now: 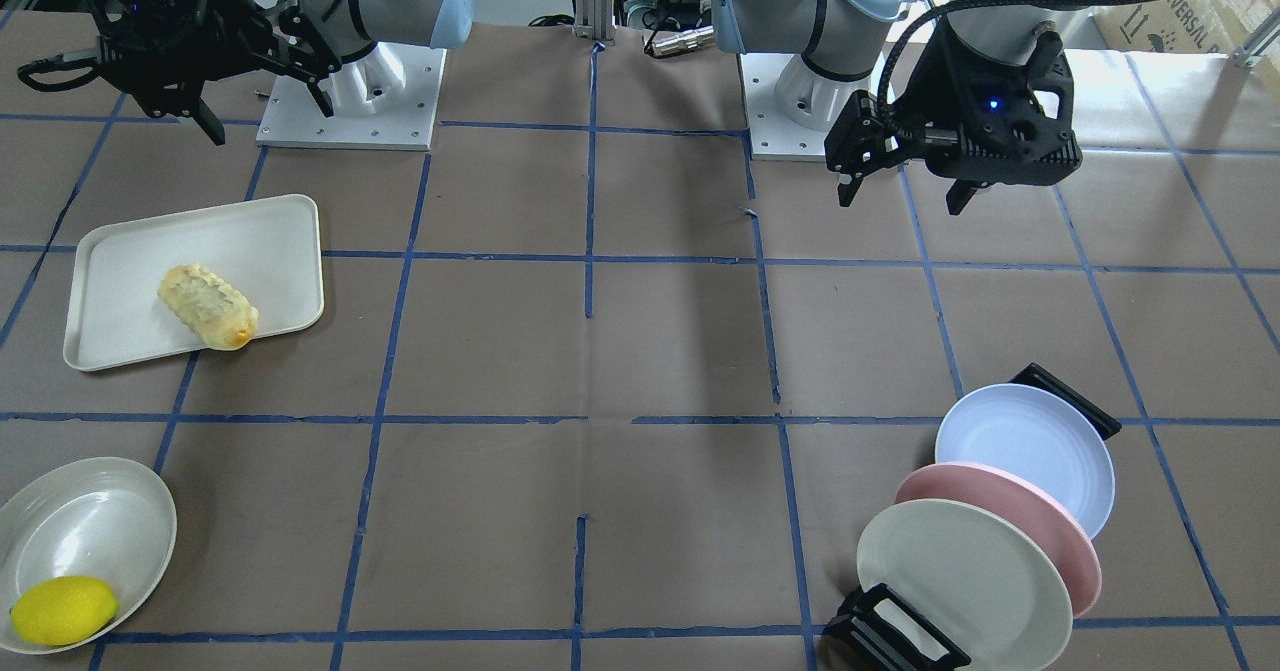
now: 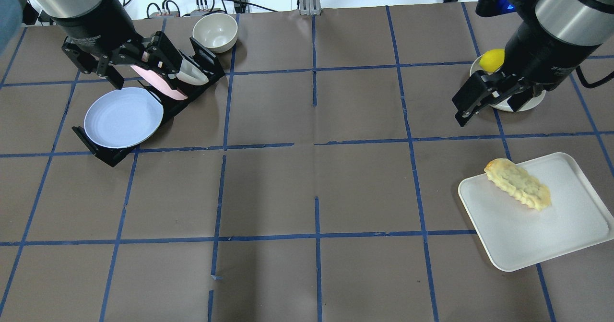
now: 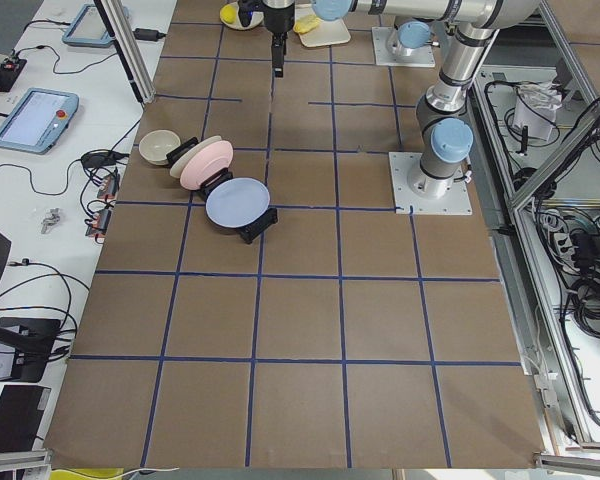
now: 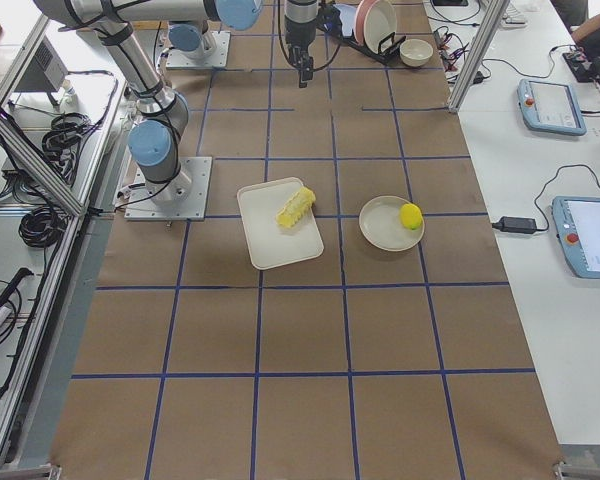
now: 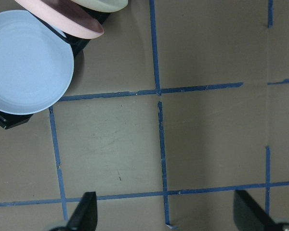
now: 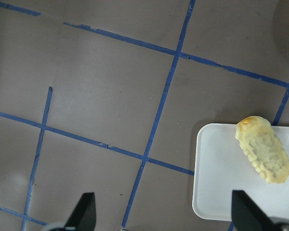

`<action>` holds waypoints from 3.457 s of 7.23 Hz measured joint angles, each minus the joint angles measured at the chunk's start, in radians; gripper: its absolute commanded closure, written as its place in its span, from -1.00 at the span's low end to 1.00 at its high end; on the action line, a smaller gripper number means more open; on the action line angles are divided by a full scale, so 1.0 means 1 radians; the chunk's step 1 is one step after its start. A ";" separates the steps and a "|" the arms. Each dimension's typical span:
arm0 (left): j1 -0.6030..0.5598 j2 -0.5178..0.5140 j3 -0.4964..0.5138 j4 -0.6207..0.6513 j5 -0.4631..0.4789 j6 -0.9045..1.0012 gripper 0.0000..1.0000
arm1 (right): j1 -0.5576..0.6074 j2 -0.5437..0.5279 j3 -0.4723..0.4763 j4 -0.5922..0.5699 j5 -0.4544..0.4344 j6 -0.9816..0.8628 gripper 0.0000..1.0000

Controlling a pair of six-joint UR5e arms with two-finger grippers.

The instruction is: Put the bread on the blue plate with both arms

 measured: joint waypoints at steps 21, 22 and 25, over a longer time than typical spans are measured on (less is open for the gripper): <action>0.555 -0.728 0.287 0.049 -0.189 0.624 -0.98 | -0.208 0.000 0.200 -0.160 0.002 -0.305 -0.98; 0.553 -0.734 0.284 0.048 -0.189 0.621 -0.96 | -0.343 0.011 0.312 -0.307 0.010 -0.500 -0.98; 0.547 -0.746 0.279 0.045 -0.187 0.615 -0.52 | -0.548 0.166 0.562 -0.777 0.021 -0.872 -0.94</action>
